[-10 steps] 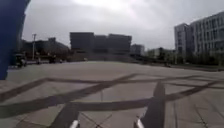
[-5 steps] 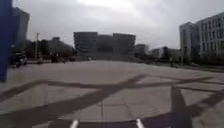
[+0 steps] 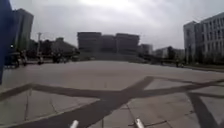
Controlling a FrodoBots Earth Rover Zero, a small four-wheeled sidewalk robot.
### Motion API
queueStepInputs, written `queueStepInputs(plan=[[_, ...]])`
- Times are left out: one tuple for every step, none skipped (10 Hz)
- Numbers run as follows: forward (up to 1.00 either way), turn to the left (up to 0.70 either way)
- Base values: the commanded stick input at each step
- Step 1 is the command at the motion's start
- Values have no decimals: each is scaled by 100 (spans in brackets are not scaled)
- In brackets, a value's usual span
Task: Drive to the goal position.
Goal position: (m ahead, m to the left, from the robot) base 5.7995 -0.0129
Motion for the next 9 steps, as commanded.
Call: queueStepInputs(plan=[[100, 6], [100, 6], [100, 6], [100, 6], [100, 6], [100, -15], [100, -34], [100, -34], [100, -34]])
